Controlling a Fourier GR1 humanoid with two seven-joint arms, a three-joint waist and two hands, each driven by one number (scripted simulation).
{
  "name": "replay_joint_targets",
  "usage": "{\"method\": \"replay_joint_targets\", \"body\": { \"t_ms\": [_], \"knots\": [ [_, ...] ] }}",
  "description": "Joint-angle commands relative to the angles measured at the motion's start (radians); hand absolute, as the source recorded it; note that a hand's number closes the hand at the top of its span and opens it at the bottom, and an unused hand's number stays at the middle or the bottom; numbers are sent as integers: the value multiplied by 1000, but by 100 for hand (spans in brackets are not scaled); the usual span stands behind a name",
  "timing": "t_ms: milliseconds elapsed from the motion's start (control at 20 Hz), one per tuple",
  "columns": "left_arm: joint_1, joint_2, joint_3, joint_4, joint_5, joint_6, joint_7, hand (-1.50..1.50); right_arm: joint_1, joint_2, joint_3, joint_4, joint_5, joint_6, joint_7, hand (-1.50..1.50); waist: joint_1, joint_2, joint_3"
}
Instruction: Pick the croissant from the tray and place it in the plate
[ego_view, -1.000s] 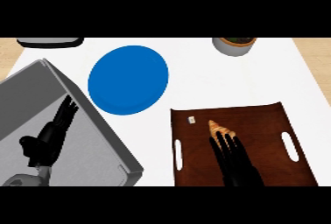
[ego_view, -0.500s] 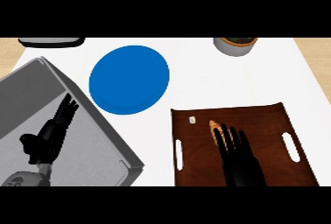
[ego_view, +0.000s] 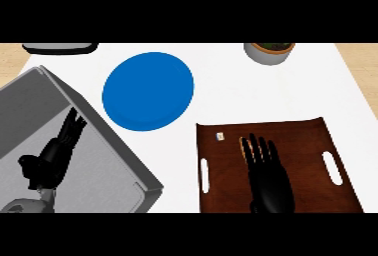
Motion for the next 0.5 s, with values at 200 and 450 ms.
{"method": "replay_joint_targets", "body": {
  "t_ms": [200, 450],
  "knots": [
    [-62, -65, 1, 30, -23, 1, 52, 0, -99, 15, -78, 161, 21, -36, -5, -150, -3, 6, -4],
    [-73, -47, 33, 75, -16, -20, 8, 0, -157, -23, -137, 273, -76, -12, -137, 150, -3, 9, -4]
  ]
}}
